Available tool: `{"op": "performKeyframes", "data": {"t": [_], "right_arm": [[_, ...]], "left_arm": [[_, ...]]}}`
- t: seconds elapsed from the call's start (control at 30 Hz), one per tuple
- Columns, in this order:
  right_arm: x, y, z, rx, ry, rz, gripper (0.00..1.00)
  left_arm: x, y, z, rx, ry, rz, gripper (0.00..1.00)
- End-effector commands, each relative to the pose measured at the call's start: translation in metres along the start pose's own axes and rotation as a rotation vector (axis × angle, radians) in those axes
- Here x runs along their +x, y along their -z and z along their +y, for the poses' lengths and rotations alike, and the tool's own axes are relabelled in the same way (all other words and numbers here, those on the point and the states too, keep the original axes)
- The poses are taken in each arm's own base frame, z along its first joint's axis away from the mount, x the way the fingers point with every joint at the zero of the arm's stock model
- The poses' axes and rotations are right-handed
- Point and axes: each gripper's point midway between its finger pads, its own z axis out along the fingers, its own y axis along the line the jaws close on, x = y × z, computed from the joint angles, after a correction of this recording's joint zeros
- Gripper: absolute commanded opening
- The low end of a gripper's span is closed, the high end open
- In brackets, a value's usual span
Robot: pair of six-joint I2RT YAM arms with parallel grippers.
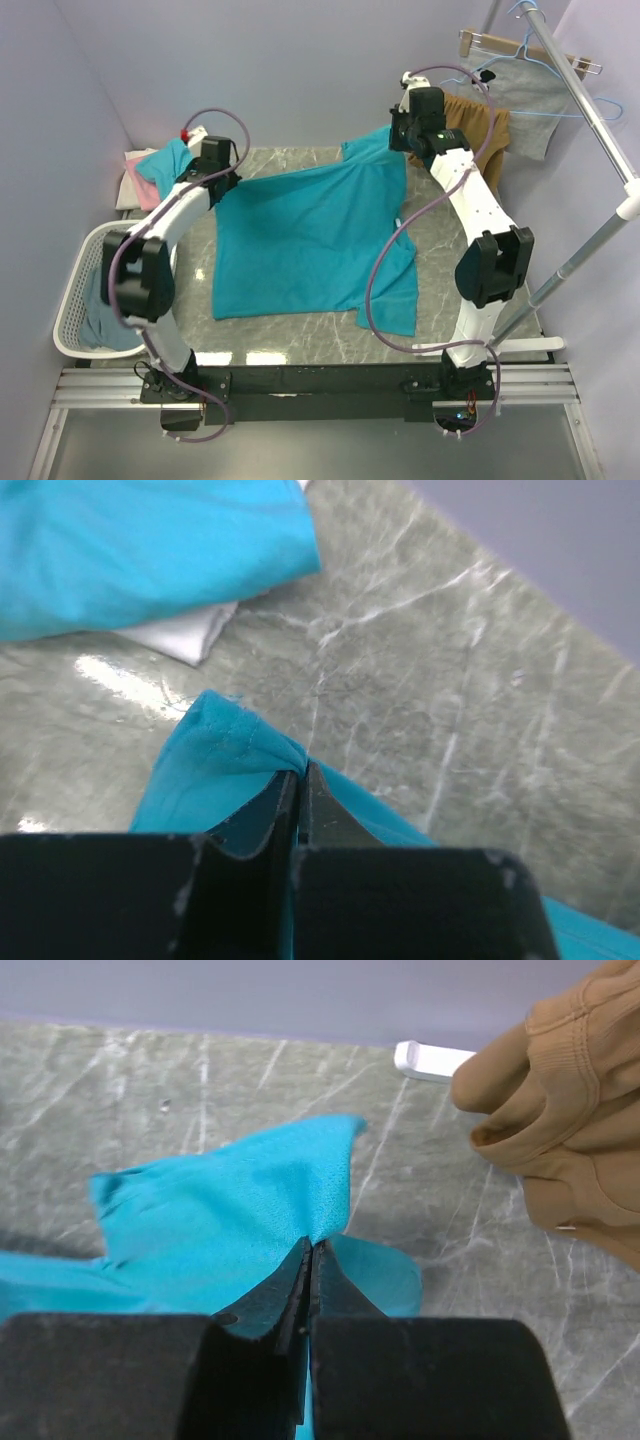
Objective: Fold and stack the t-shirts
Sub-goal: Flatten out the tshirt, then fold the flattened tshirt in 1/3 of the way
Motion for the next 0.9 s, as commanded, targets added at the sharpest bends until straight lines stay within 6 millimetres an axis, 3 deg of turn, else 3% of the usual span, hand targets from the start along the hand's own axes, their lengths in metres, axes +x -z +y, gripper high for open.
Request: {"op": "performKeyframes", "data": {"t": [0.0,0.23,0.57,0.7,0.77,0.8,0.87], "right_arm": [[0.008,-0.027,-0.014,0.056,-0.004,0.021,0.0],[0.027,-0.036,-0.014,0.04,0.0,0.058,0.0],[0.033,-0.017,-0.015,0.034,0.005,0.081,0.0],[0.061,0.007,-0.013,0.027,-0.015,0.127,0.0],[0.073,0.017,-0.013,0.029,-0.036,0.136,0.0],[0.086,0.026,-0.015,0.033,-0.044,0.157,0.0],[0.107,0.038,-0.015,0.039,-0.074,0.19,0.0]], "left_arm": [[0.033,-0.029,0.002,-0.026,-0.085,0.119,0.04],[0.037,-0.043,0.001,-0.018,-0.082,0.1,0.04],[0.031,-0.046,-0.005,-0.004,-0.105,0.122,0.04],[0.039,-0.029,0.0,0.013,-0.064,0.149,0.04],[0.054,-0.023,0.012,-0.007,-0.059,0.175,0.04],[0.052,-0.017,0.014,-0.002,-0.047,0.17,0.04],[0.067,-0.011,0.021,0.003,-0.051,0.21,0.04]]}}
